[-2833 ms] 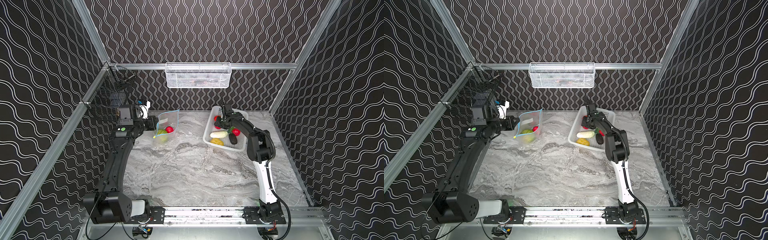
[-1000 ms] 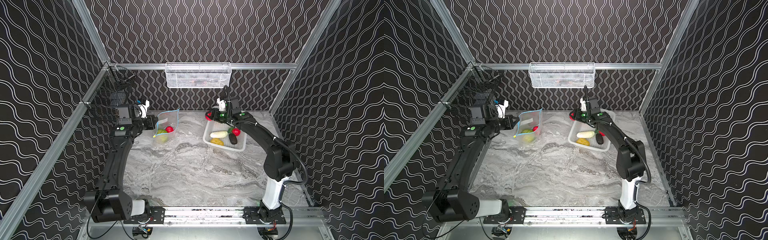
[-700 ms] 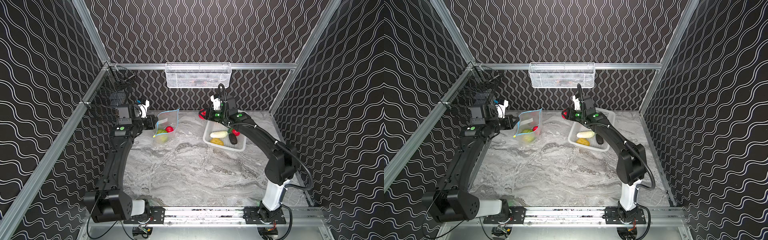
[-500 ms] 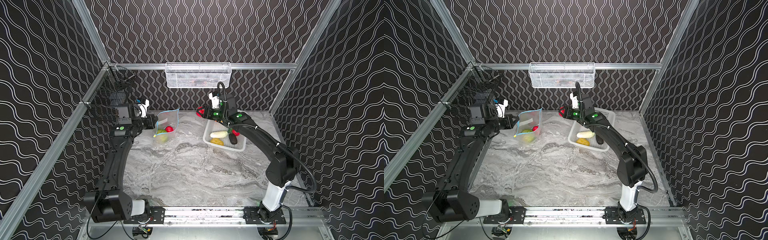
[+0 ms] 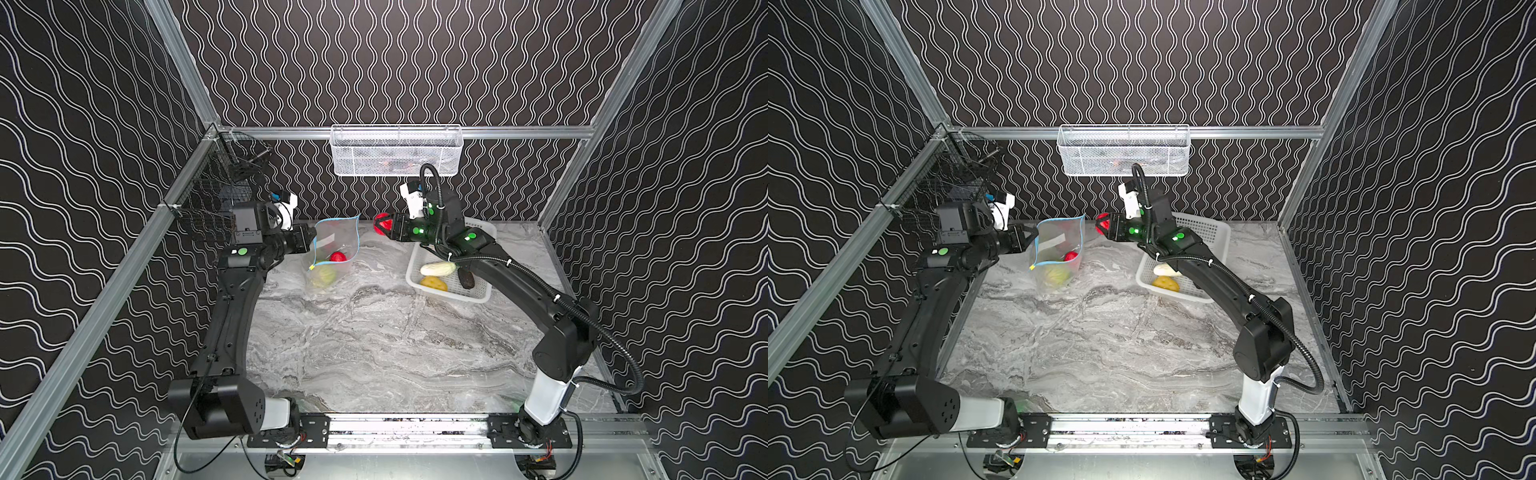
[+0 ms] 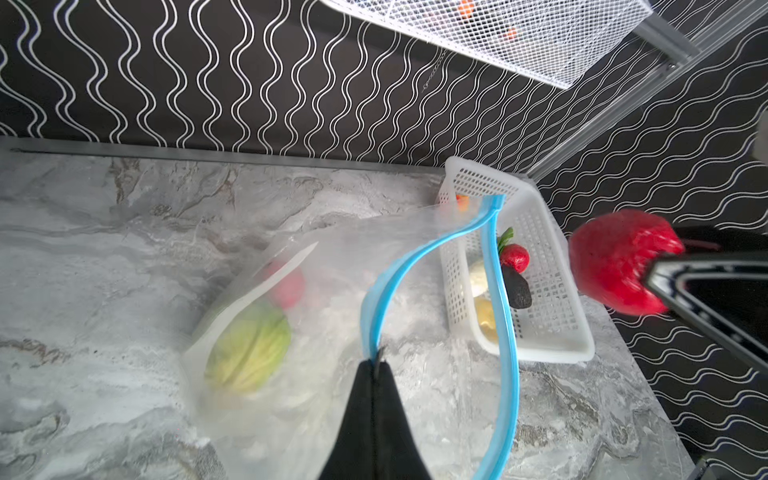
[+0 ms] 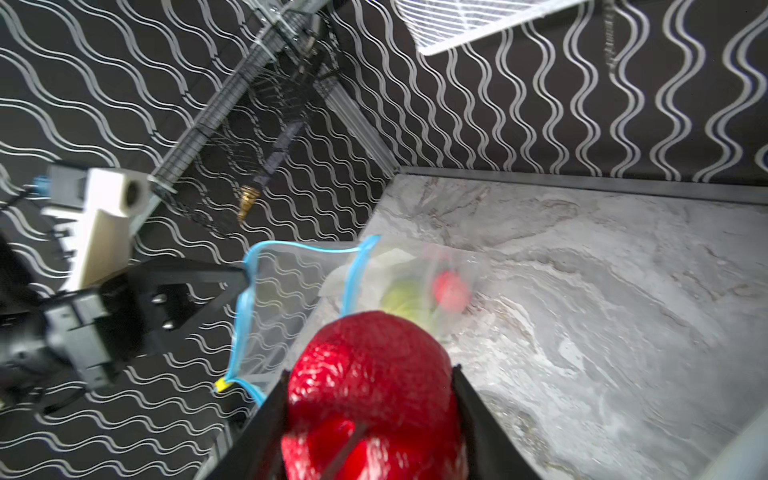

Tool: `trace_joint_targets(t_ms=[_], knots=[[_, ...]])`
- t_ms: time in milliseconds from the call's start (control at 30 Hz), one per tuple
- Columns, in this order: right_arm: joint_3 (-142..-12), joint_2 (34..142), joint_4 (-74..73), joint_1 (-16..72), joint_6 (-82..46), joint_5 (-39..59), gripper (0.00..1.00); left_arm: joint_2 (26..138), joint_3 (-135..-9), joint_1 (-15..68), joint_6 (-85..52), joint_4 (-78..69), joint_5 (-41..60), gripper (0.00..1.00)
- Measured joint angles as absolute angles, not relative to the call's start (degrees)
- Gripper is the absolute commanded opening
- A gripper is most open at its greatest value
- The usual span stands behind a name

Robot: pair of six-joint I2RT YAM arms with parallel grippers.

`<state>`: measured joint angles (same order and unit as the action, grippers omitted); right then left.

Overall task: Place the food in the zip-top bag and seal the zipper
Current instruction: 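Carry the red pepper with the right gripper toward the bag mouth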

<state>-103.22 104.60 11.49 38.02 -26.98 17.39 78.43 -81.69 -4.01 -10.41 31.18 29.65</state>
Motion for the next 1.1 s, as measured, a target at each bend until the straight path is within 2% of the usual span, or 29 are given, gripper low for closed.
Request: trace_joint_targets(t_ms=[433, 700, 867, 933, 1000, 1100], knots=[[-112.6, 111.07, 11.42, 47.62, -24.64, 14.48, 0.34, 79.26, -83.64, -3.9, -11.68, 31.75, 30.2, 0.0], [-117.08, 116.25, 14.68, 48.71, -23.68, 10.52, 0.35, 77.47, -82.11, -3.79, -11.66, 32.03, 30.3, 0.0], [-118.5, 117.27, 17.34, 49.52, -21.76, 7.33, 0.42, 78.32, -83.66, -3.79, -11.64, 32.67, 30.41, 0.0], [-119.59, 117.8, 18.35, 49.8, -21.23, 5.91, 0.49, 78.46, -83.92, -3.79, -11.64, 32.99, 30.41, 0.0], [-120.14, 118.08, 18.94, 49.95, -20.38, 5.02, 0.61, 78.81, -84.66, -3.79, -11.64, 33.15, 30.41, 0.0], [-121.32, 118.58, 20.01, 50.04, -19.51, 3.99, 0.67, 78.76, -84.73, -3.79, -11.64, 33.19, 30.41, 0.0]])
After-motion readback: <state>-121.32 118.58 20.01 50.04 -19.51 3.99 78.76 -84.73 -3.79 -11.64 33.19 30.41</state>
